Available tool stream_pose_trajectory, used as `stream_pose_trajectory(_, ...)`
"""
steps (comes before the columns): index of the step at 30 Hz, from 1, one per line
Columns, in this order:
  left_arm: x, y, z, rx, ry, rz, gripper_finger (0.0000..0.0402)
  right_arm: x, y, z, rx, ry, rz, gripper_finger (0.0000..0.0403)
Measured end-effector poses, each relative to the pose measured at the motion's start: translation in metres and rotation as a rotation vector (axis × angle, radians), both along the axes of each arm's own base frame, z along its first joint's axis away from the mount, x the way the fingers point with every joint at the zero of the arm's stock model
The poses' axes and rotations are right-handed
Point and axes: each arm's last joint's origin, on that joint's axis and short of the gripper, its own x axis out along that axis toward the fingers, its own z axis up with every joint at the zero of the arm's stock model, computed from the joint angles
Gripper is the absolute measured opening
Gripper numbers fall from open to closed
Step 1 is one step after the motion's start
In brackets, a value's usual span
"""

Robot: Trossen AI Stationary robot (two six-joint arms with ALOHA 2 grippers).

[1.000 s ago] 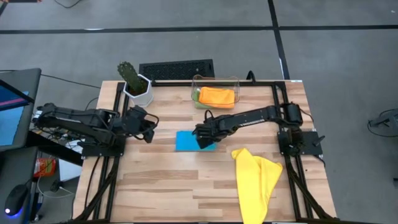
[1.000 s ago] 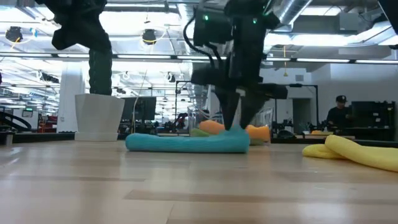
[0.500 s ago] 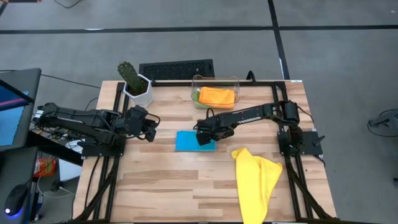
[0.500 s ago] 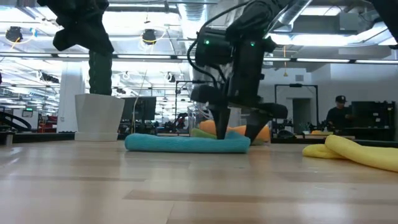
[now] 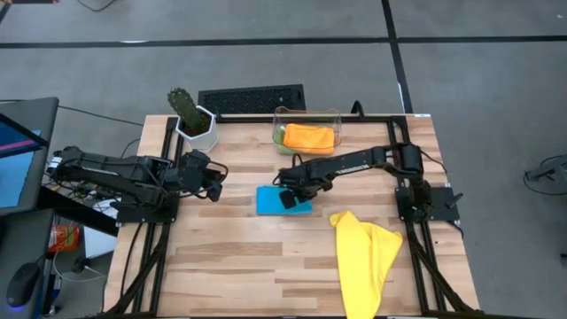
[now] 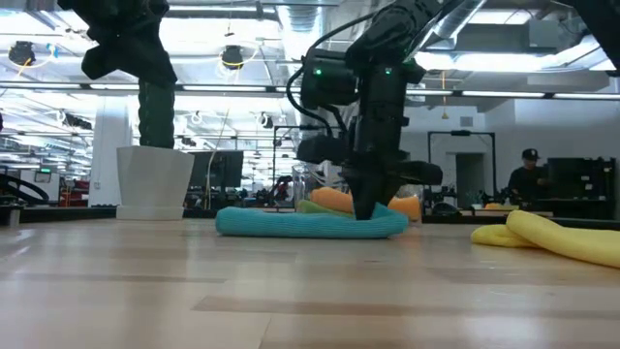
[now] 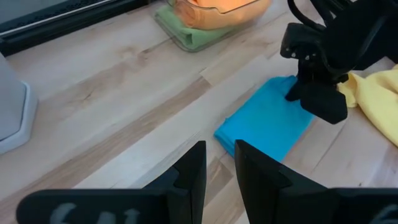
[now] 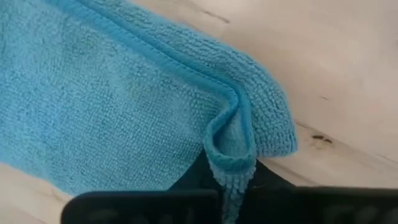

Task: Fold microfiber towels
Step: Put the blue towel into the transparent bin

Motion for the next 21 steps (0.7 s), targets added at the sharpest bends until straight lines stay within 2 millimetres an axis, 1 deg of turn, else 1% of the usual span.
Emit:
stream_pose_trajectory(3,0.0,0.0,0.0,0.001,0.0,0.001,0.0076,0.006,-0.006,0.007,-0.004,-0.014,0.033,0.0028)
stream_pose_trajectory(6,0.0,0.0,0.0,-0.004,-0.002,0.003,0.0076,0.014,-0.014,0.018,-0.022,-0.041,0.088,0.002)
stream_pose_trajectory(9,0.0,0.0,0.0,-0.005,-0.002,0.004,0.0076,0.027,-0.027,0.041,-0.044,-0.116,0.124,0.002)
stream_pose_trajectory(11,0.0,0.0,0.0,-0.006,-0.003,0.004,0.0076,0.032,-0.037,0.057,-0.058,-0.141,0.145,0.002)
stream_pose_trajectory(16,0.0,0.0,0.0,-0.012,-0.006,0.011,0.0076,0.041,-0.072,0.102,-0.125,-0.248,0.193,0.002)
stream_pose_trajectory(19,0.0,0.0,0.0,-0.012,-0.007,0.011,0.0076,0.039,-0.1,0.13,-0.171,-0.289,0.204,0.002)
stream_pose_trajectory(21,0.0,0.0,0.0,-0.012,-0.006,0.011,0.0076,0.034,-0.12,0.142,-0.199,-0.309,0.188,0.002)
